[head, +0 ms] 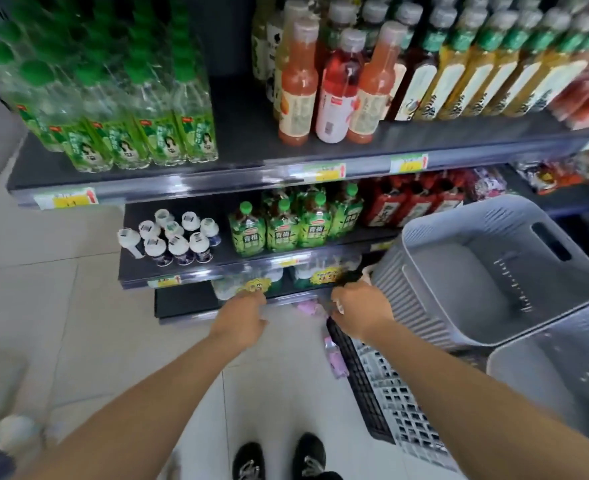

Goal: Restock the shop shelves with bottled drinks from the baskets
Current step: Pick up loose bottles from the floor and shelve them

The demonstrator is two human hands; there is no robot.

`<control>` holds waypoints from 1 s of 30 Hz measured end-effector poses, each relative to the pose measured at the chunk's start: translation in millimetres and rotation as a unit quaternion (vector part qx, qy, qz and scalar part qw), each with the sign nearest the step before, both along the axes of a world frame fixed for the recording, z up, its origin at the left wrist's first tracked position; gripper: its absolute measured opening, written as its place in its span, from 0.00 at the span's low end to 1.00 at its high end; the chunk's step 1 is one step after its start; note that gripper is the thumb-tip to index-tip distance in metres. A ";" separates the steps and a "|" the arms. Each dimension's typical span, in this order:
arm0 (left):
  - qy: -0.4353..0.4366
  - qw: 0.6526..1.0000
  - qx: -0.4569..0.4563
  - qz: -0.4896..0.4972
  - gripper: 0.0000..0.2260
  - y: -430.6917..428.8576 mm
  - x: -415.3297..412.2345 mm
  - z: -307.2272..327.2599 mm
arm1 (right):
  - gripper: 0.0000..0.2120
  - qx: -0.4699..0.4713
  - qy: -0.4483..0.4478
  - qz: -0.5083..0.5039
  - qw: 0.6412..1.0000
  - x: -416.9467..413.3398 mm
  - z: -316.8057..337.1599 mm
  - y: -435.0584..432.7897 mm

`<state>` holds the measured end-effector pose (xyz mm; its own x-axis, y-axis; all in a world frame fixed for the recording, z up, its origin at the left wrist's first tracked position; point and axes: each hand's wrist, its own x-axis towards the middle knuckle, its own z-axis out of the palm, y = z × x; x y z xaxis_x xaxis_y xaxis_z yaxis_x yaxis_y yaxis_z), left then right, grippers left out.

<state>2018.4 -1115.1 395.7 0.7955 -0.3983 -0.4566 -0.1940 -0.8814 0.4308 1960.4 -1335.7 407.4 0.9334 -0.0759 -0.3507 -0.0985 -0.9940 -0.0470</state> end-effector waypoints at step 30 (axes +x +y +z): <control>-0.042 0.957 0.128 -0.259 0.16 -155.5 58.9 -500.4 | 0.17 0.054 0.172 -0.177 0.968 -45.8 -525.8 -85.8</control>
